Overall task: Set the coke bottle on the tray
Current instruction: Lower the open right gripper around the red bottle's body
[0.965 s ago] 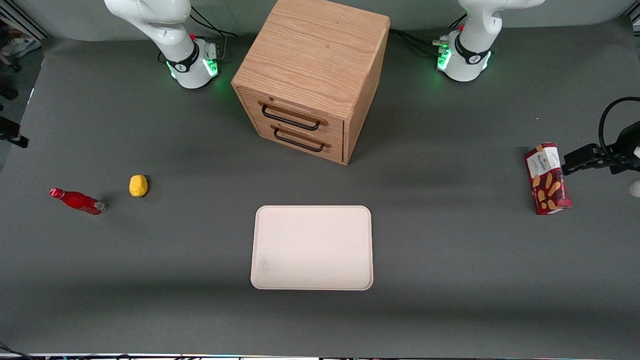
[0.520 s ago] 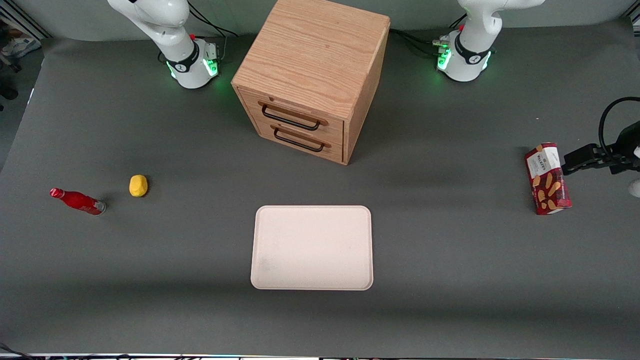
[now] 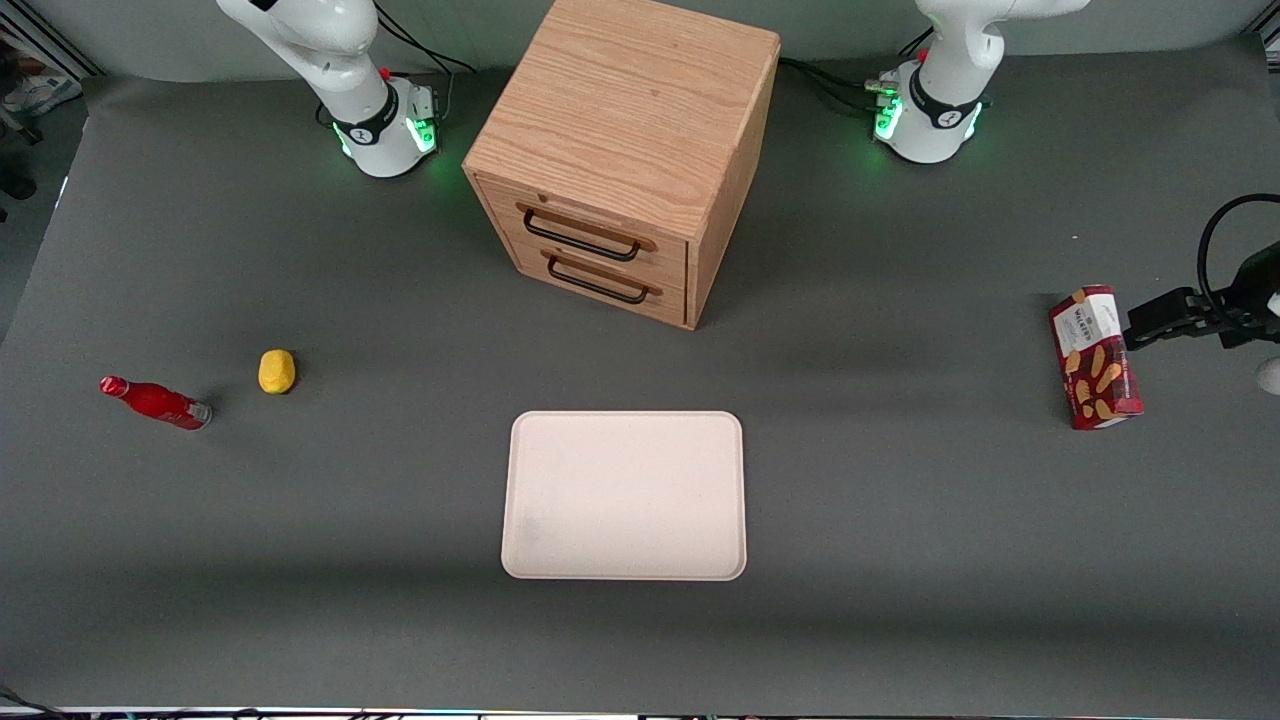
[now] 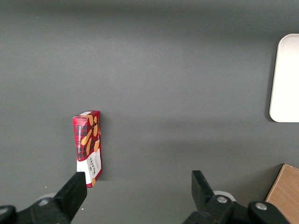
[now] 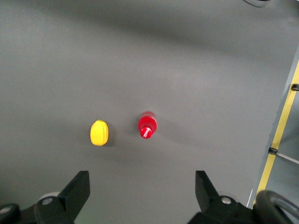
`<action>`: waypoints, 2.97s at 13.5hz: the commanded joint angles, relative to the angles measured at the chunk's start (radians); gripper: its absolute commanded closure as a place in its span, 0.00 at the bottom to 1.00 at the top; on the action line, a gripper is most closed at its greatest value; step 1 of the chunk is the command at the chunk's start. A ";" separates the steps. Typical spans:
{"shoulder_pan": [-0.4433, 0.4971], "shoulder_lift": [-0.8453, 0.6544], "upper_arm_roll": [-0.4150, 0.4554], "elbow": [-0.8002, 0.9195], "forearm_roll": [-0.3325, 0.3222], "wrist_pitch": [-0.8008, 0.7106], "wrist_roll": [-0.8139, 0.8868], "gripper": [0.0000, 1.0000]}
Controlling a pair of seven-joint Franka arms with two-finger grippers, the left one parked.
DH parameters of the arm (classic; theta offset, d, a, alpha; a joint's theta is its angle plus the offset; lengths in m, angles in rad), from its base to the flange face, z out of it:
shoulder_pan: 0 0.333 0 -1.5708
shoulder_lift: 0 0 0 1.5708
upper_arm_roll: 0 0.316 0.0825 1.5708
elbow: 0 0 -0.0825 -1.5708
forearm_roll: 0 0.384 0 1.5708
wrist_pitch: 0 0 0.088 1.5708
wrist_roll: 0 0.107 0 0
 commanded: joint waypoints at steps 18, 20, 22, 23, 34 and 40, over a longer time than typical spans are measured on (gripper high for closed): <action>0.064 -0.024 -0.085 -0.661 0.109 0.695 -0.029 0.00; 0.063 -0.015 -0.085 -0.661 0.109 0.707 -0.030 0.00; 0.061 0.002 -0.085 -0.660 0.120 0.712 -0.052 0.00; 0.061 0.005 -0.086 -0.660 0.127 0.718 -0.056 0.00; 0.060 0.020 -0.086 -0.656 0.129 0.721 -0.073 0.20; 0.060 0.019 -0.086 -0.653 0.126 0.716 -0.115 1.00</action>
